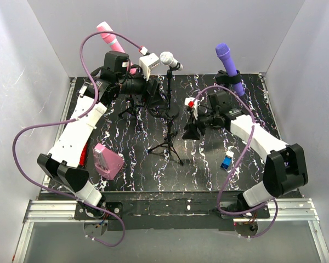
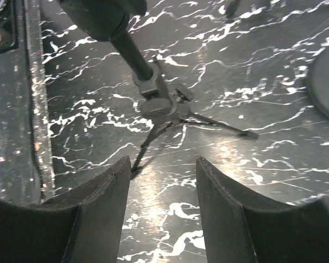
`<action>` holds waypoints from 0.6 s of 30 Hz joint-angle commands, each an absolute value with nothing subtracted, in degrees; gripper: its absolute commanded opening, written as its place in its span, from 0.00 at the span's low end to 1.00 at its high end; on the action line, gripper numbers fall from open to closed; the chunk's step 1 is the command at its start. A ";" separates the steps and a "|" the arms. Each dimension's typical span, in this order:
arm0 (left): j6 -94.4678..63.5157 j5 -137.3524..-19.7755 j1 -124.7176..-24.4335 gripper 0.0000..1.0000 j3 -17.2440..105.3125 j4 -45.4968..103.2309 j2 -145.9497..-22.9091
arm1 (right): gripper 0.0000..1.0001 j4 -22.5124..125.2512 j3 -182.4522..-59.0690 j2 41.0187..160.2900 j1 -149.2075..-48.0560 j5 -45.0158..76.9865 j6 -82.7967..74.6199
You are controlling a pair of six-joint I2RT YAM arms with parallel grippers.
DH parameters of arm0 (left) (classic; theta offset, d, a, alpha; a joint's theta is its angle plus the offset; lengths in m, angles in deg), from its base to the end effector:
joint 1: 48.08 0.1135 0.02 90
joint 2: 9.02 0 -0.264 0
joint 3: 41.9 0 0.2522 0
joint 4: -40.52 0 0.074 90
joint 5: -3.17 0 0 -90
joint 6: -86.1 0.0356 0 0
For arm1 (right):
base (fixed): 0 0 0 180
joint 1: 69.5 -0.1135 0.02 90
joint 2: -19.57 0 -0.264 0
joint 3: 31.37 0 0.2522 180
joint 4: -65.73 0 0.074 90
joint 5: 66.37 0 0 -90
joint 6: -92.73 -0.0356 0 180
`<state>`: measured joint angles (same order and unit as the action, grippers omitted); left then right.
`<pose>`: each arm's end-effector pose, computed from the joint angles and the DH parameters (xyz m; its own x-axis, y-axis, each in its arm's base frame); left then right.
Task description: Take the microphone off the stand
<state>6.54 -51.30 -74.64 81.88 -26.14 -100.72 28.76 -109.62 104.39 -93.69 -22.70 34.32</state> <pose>0.2826 -0.1644 0.4529 -0.3558 0.3427 -0.8695 0.8707 0.4595 -0.1752 0.2797 0.1539 0.2797 -0.1365 -0.4578 -0.8785 -0.9776 0.2057 0.0447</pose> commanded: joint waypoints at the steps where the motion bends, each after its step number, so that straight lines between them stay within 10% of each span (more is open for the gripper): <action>1: 6.83 -49.82 -75.15 0.70 82.87 -25.88 -98.94 | 0.59 23.48 -114.11 106.84 -94.29 -29.11 32.61; 18: 6.92 -49.73 -75.15 0.70 83.22 -25.88 -99.55 | 0.59 33.07 -117.99 113.26 -95.60 -30.52 16.88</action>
<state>6.56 -51.27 -74.73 81.88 -26.03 -100.72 30.97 -116.06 113.00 -94.56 -28.97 19.50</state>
